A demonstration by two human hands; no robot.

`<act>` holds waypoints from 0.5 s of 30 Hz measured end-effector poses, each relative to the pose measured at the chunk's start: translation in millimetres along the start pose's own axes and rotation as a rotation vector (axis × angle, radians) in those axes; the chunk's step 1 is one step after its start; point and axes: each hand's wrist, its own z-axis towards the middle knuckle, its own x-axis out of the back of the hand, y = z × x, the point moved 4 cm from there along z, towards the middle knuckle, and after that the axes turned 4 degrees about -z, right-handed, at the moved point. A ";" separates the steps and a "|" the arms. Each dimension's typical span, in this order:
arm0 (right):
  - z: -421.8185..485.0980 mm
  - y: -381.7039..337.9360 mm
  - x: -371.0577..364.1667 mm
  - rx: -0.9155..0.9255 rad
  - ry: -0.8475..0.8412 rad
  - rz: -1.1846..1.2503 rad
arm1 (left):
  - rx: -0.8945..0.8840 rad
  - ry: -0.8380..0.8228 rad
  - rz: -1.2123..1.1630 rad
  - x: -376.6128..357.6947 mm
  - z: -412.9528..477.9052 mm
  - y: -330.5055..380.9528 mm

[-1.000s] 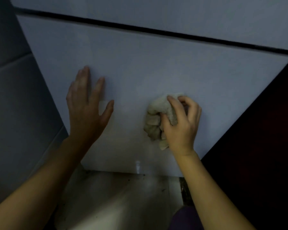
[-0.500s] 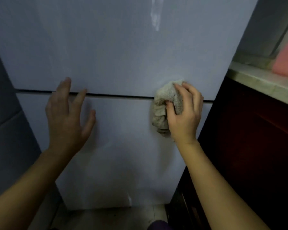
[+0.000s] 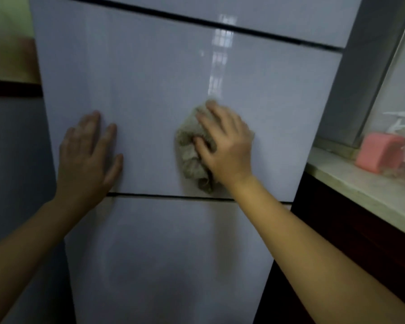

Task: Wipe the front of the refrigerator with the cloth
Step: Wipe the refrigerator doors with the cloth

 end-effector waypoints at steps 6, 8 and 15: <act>-62.0 -38.0 -22.7 0.422 -0.186 0.015 | -0.031 -0.054 -0.015 10.1 0.5 -11.3; -72.0 -45.1 -25.2 0.525 -0.196 0.029 | -0.040 -0.065 -0.011 14.1 -4.0 -18.6; 3.9 -54.0 -25.0 0.517 -0.081 0.014 | -0.068 -0.121 0.014 28.1 -18.6 -42.7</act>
